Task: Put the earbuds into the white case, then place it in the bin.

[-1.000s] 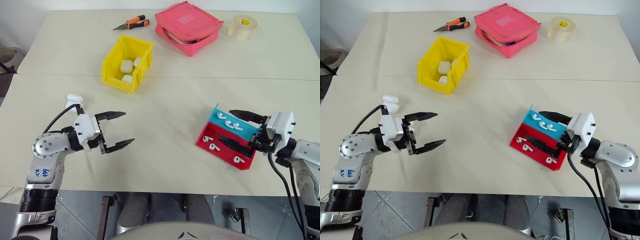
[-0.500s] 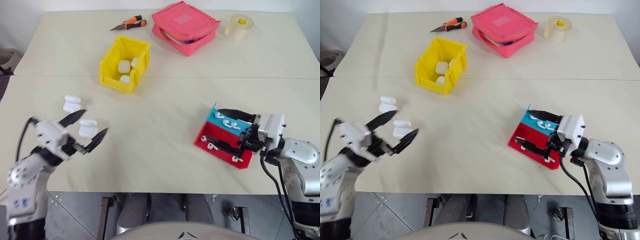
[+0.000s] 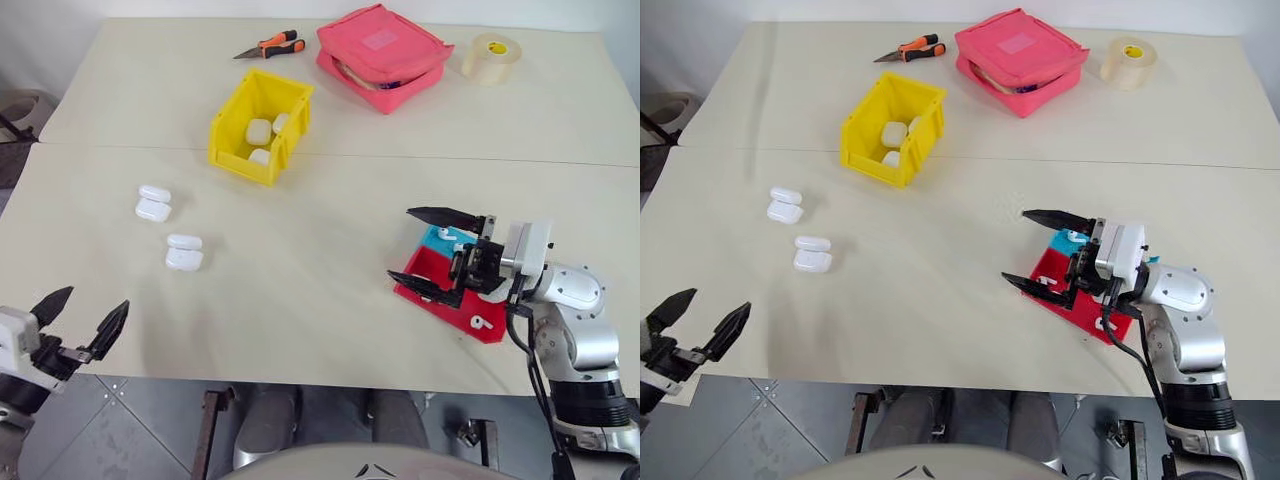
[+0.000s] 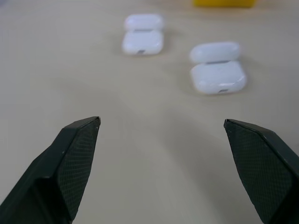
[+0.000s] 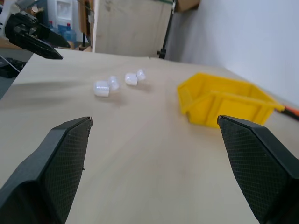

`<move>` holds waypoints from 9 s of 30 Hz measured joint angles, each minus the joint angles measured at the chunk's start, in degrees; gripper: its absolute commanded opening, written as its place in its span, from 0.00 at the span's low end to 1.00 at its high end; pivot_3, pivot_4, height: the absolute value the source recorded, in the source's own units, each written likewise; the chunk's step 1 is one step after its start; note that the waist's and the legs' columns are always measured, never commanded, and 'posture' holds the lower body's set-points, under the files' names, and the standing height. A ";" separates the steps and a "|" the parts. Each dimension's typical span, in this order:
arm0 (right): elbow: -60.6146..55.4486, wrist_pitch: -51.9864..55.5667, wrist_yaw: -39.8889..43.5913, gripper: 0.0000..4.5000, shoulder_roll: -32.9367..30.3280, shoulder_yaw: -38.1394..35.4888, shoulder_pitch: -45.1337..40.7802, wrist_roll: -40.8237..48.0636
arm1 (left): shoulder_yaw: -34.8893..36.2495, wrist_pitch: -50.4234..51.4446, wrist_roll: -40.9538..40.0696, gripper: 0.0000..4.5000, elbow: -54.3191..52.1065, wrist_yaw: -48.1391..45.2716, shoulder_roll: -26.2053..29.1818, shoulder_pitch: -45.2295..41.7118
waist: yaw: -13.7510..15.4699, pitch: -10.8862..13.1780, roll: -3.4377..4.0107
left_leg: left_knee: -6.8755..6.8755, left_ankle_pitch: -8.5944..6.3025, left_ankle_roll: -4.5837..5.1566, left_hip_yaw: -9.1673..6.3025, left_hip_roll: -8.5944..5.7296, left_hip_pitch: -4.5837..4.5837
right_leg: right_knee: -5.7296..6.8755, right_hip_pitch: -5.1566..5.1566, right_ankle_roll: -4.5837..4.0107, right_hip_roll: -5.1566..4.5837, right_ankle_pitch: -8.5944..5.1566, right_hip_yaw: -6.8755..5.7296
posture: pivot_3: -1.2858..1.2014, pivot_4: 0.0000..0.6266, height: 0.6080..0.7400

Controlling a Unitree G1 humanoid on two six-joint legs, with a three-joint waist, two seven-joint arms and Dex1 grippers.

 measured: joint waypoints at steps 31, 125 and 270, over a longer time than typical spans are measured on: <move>4.93 3.08 3.29 1.00 -1.65 -0.15 -0.24 -0.21 | -15.02 61.02 -16.15 1.00 -11.30 34.91 12.41 -36.93 | -0.53 -0.01 -0.03 | 0.00 0.04 -0.24 0.00 -0.16 0.07 | 0.30 -0.15 -0.13 0.16 -0.07 0.10 | 0.52 0.24 1.00; -38.40 77.11 -34.39 1.00 -44.92 -12.92 17.63 14.44 | -52.17 -27.97 0.53 0.62 35.01 -47.96 -25.19 -54.93 | 1.66 -0.05 0.01 | 0.81 -0.32 0.44 0.29 -0.29 -0.31 | -0.09 0.07 0.19 0.03 0.10 0.08 | 0.52 0.24 1.00; -26.43 25.89 -27.58 1.00 1.97 -2.68 13.32 18.30 | -48.50 -18.99 1.95 0.62 38.96 -48.16 -24.63 -64.39 | 0.38 -0.06 -0.14 | 0.82 -0.34 0.36 0.19 -0.31 -0.28 | 0.02 0.05 0.22 0.09 0.12 0.02 | 0.52 0.24 1.00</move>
